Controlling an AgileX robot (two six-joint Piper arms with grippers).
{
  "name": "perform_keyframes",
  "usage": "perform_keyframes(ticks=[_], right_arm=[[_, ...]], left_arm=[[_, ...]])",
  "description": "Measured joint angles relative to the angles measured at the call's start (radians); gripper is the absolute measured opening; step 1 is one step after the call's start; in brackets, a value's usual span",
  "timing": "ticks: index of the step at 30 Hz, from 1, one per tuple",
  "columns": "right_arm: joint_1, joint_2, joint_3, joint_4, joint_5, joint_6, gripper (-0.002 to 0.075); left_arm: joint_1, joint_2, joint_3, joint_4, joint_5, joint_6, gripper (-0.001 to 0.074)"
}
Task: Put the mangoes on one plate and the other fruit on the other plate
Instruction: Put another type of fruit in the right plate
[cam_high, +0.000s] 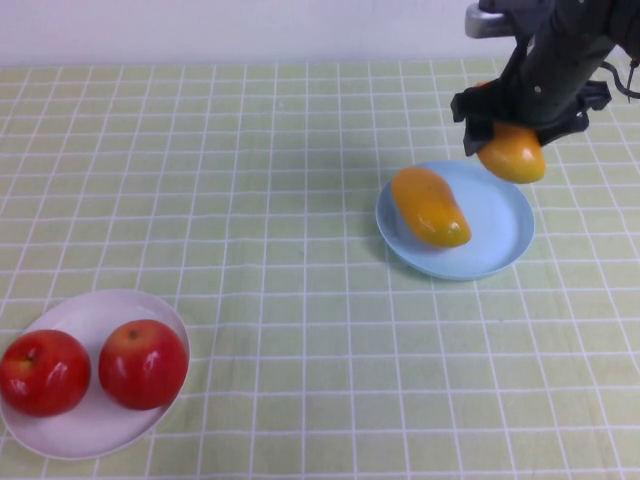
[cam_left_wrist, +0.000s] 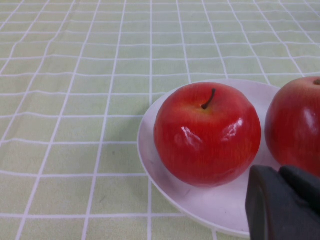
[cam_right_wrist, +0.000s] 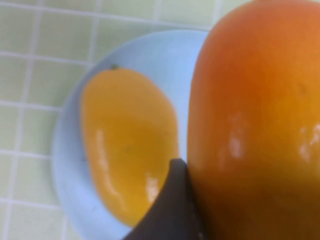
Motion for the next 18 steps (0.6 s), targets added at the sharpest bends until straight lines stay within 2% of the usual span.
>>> perform_keyframes(ticks=[15,18], right_arm=[[-0.021,0.164,0.0,0.063,0.011,-0.015,0.0574],[-0.019,0.168,0.0,0.064,0.005,-0.021,0.0647]], left_arm=[[0.0,0.0,0.0,0.0,0.0,0.0,0.0004],[0.0,0.0,0.0,0.0,0.0,0.0,0.0004]])
